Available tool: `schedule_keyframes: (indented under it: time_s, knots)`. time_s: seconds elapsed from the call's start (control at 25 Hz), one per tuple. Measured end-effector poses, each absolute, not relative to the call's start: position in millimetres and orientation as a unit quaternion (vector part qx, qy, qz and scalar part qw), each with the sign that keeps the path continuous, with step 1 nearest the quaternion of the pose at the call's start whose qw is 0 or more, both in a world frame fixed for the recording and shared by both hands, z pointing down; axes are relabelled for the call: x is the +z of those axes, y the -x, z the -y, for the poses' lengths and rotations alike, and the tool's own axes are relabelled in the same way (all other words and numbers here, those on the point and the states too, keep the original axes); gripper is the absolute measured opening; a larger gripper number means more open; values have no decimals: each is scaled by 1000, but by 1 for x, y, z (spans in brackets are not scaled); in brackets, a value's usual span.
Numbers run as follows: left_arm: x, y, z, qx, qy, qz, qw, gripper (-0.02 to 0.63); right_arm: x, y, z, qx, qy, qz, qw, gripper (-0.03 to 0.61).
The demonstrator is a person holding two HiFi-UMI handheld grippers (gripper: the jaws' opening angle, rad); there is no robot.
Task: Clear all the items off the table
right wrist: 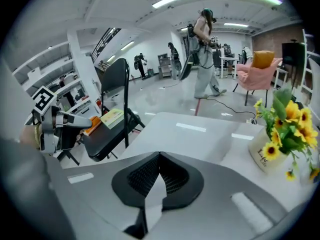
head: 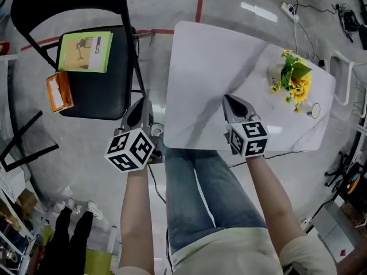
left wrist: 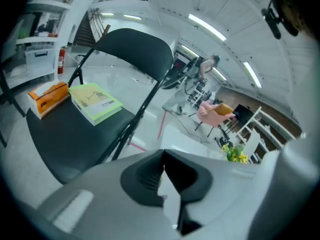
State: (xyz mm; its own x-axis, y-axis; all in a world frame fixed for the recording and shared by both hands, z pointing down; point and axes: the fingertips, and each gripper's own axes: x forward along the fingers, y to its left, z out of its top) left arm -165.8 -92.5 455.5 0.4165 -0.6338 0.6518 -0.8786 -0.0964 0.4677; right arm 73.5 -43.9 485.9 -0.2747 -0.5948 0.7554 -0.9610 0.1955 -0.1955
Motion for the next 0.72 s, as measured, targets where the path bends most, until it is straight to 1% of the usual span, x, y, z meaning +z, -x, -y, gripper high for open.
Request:
schedule_keyframes:
  time_s: [0.24,0.48,0.72]
  knots:
    - [456,93,85,202,-773,460,388,8,484,-129,27,343,-599,680,246,-2]
    - [457,35,74,243,-807,402,358,8,480,-177,13,344,-652,640,217,0]
    - [465,-13,57,268,-827,350,349,8,482,-217,-6,345,-697,599,192,10]
